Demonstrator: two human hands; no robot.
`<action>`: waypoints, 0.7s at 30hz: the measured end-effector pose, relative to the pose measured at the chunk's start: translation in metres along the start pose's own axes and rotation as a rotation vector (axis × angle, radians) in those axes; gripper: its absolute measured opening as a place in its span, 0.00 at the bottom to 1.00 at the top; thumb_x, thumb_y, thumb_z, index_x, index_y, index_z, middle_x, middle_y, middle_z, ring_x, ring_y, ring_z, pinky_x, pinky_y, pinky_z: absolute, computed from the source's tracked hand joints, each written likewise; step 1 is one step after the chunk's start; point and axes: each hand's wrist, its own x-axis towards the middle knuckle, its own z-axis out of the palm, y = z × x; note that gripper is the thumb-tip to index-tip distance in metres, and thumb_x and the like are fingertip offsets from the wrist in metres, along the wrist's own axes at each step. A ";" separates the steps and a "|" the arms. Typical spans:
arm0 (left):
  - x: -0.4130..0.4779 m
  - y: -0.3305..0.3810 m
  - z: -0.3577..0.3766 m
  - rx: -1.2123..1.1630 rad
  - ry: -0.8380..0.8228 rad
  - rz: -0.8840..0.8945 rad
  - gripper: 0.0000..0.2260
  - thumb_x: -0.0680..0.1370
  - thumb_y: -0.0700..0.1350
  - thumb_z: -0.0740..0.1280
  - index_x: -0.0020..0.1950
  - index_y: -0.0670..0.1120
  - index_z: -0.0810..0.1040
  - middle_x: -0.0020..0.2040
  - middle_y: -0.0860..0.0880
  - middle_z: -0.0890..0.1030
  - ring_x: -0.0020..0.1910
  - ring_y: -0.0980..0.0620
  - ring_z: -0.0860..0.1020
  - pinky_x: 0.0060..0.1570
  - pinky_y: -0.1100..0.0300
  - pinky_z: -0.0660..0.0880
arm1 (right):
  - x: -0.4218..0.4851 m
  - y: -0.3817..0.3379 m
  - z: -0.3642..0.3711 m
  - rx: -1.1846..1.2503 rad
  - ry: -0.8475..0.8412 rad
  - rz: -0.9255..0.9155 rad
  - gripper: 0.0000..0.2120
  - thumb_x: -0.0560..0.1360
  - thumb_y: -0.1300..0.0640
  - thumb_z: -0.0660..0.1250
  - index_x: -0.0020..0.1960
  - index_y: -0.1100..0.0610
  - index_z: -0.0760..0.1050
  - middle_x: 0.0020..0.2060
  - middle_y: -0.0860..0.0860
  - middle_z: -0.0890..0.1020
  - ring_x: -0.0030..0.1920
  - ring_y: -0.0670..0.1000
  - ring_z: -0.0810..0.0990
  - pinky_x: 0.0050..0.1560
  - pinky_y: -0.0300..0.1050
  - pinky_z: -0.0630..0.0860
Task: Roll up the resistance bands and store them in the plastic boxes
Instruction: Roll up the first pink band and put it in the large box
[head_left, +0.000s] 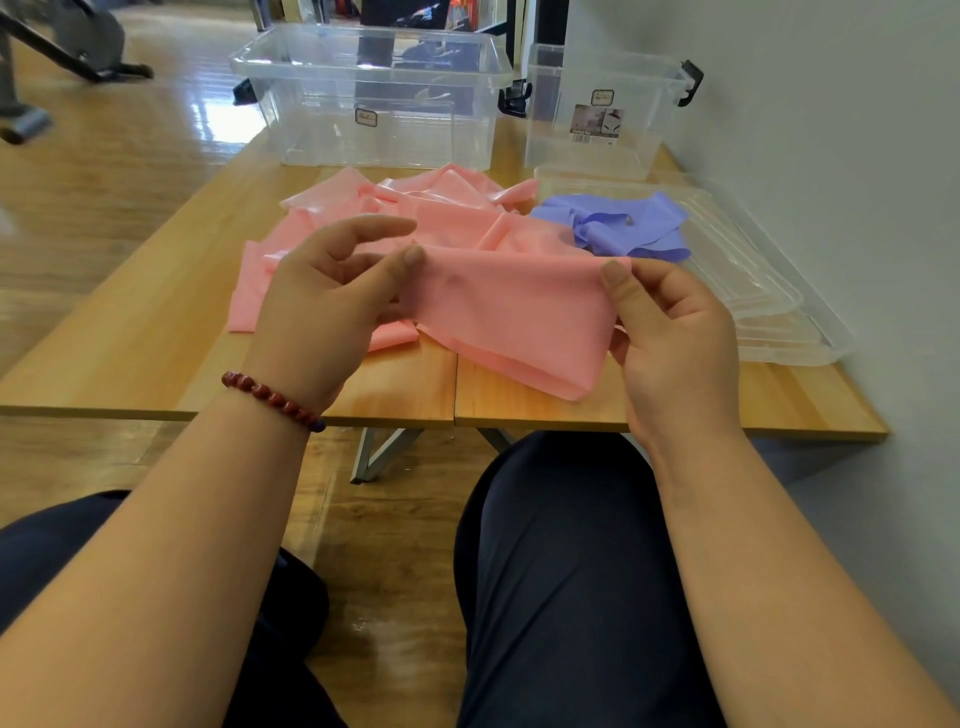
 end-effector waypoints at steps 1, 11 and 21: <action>0.000 0.000 0.000 0.003 0.000 0.002 0.06 0.78 0.43 0.68 0.51 0.53 0.80 0.38 0.56 0.83 0.40 0.61 0.82 0.41 0.66 0.79 | 0.001 0.000 0.000 0.019 0.000 -0.002 0.05 0.77 0.50 0.70 0.50 0.51 0.82 0.44 0.44 0.85 0.47 0.45 0.83 0.50 0.52 0.83; 0.002 -0.002 -0.002 0.008 0.016 0.005 0.06 0.76 0.43 0.70 0.52 0.52 0.81 0.46 0.53 0.83 0.48 0.57 0.82 0.46 0.63 0.80 | 0.002 0.004 0.003 0.077 0.007 -0.038 0.05 0.76 0.54 0.72 0.52 0.48 0.81 0.46 0.48 0.86 0.50 0.49 0.84 0.49 0.49 0.81; 0.001 -0.001 -0.002 0.015 0.031 0.004 0.06 0.78 0.43 0.68 0.53 0.51 0.81 0.45 0.52 0.84 0.46 0.54 0.83 0.48 0.60 0.81 | 0.000 0.003 0.003 0.040 0.038 -0.060 0.02 0.75 0.51 0.73 0.48 0.47 0.82 0.47 0.48 0.85 0.50 0.50 0.83 0.48 0.49 0.82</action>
